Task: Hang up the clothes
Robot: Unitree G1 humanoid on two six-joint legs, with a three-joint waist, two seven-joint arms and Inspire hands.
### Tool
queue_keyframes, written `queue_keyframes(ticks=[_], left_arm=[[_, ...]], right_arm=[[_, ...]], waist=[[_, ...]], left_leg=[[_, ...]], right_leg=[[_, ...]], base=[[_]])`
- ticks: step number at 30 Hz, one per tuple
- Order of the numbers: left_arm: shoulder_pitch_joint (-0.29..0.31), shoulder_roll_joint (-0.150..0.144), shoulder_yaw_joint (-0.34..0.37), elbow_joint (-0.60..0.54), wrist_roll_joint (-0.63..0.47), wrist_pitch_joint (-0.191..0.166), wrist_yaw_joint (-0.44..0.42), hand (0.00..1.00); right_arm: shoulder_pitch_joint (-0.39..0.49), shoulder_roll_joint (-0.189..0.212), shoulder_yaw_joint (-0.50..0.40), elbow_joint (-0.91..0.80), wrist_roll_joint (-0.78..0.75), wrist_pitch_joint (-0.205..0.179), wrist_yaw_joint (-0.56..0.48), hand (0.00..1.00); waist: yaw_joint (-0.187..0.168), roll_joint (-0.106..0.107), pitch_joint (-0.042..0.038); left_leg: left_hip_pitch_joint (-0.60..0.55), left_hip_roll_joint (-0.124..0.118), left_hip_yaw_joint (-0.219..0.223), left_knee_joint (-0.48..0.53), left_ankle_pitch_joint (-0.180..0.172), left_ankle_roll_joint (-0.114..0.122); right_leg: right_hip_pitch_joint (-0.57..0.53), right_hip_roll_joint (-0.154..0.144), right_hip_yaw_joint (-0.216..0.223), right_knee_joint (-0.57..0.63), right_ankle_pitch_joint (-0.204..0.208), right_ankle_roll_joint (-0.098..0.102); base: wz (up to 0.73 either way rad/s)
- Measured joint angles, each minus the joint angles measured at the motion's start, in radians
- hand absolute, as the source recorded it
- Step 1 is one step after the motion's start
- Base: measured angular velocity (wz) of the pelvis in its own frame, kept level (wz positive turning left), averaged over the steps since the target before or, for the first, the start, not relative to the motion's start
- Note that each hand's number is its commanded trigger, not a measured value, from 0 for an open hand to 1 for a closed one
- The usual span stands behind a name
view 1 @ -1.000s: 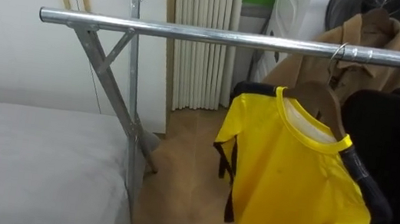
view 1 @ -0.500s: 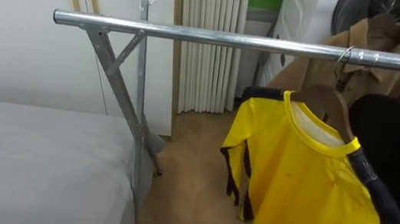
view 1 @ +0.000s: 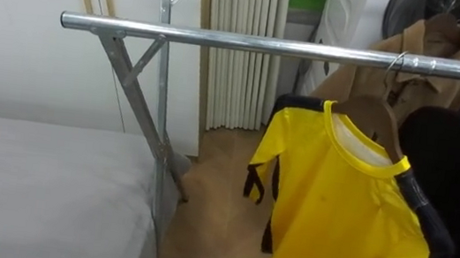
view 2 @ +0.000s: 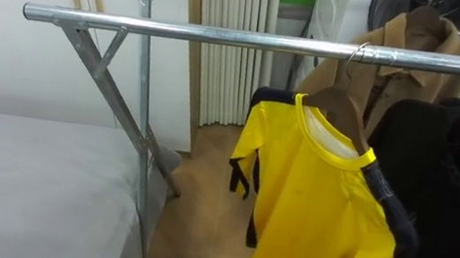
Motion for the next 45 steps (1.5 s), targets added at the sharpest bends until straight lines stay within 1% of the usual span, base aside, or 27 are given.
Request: queue_keyframes(ticks=[4,8,13,18,24,28,30,38,41,45], left_arm=[[0.0,0.005,0.0,0.0,0.001,0.025,-0.019,0.0],[-0.002,0.007,-0.001,0.001,0.002,0.048,-0.024,0.0],[-0.001,0.009,-0.008,0.022,0.014,0.056,-0.035,0.0],[-0.001,0.013,-0.007,0.022,0.076,0.073,-0.058,0.0],[-0.003,0.013,-0.007,0.022,0.081,0.074,-0.06,0.0],[-0.004,0.012,-0.007,0.022,0.081,0.074,-0.053,0.0],[-0.004,0.012,-0.007,0.022,0.081,0.074,-0.047,0.0],[-0.006,0.01,-0.018,0.022,0.081,0.074,-0.038,0.0],[-0.01,0.01,-0.018,0.022,0.081,0.074,-0.025,0.0],[-0.014,0.01,-0.018,0.022,0.079,0.074,-0.017,0.0]], right_arm=[[-0.003,0.0,0.0,0.001,0.001,0.004,-0.005,0.0],[-0.012,0.0,0.0,0.006,0.005,0.022,-0.01,0.0],[-0.026,0.003,0.001,0.02,0.011,0.022,-0.01,0.0],[-0.036,0.002,0.002,0.019,0.017,0.032,-0.008,0.0],[-0.042,0.003,0.006,0.019,0.017,0.031,-0.008,0.0],[-0.042,0.003,0.009,0.018,0.017,0.031,-0.007,0.0],[-0.045,0.001,0.02,0.018,0.017,0.03,-0.009,0.0],[-0.061,-0.003,0.054,0.019,0.017,0.03,-0.041,0.0],[-0.069,-0.007,0.08,0.018,0.017,0.03,-0.042,0.0],[-0.082,-0.006,0.084,0.018,0.01,0.03,-0.042,0.0]], waist=[[-0.001,0.002,-0.0012],[-0.006,0.003,-0.0021],[-0.021,0.003,-0.0034],[-0.022,0.003,-0.0031],[-0.022,0.002,-0.0029],[-0.022,0.002,-0.0028],[-0.022,0.002,-0.0026],[-0.022,0.003,-0.001],[-0.019,0.003,-0.0006],[-0.019,0.004,0.0004]], left_leg=[[0.001,0.0,0.003,0.0,0.0,0.0],[0.001,-0.001,0.004,0.006,0.0,0.0],[0.004,0.0,0.002,0.011,0.0,0.0],[0.004,0.0,0.002,0.014,0.0,0.0],[0.004,0.001,0.001,0.014,0.0,0.001],[0.004,0.001,0.001,0.013,-0.001,0.003],[0.004,0.002,0.002,0.01,-0.002,0.003],[0.003,0.002,-0.002,0.006,-0.004,0.005],[0.001,0.002,-0.003,0.004,-0.005,0.006],[0.001,0.002,-0.006,0.001,-0.005,0.006]], right_leg=[[0.0,0.0,0.003,-0.001,0.001,0.001],[0.001,0.0,0.009,-0.002,0.001,0.001],[0.011,0.0,0.003,-0.012,0.006,0.001],[0.015,0.0,0.004,-0.015,0.008,0.007],[0.015,0.0,0.004,-0.015,0.009,0.011],[0.015,0.002,0.003,-0.014,0.011,0.008],[0.015,0.003,0.002,-0.015,0.015,0.002],[0.017,0.001,-0.015,-0.016,0.015,0.002],[0.016,0.002,-0.014,-0.019,0.014,0.003],[0.016,0.001,-0.02,-0.021,0.014,0.003]], base=[[-0.02],[-0.02],[0.02],[0.0],[0.0],[0.0],[0.0],[0.02],[0.01],[0.0]])
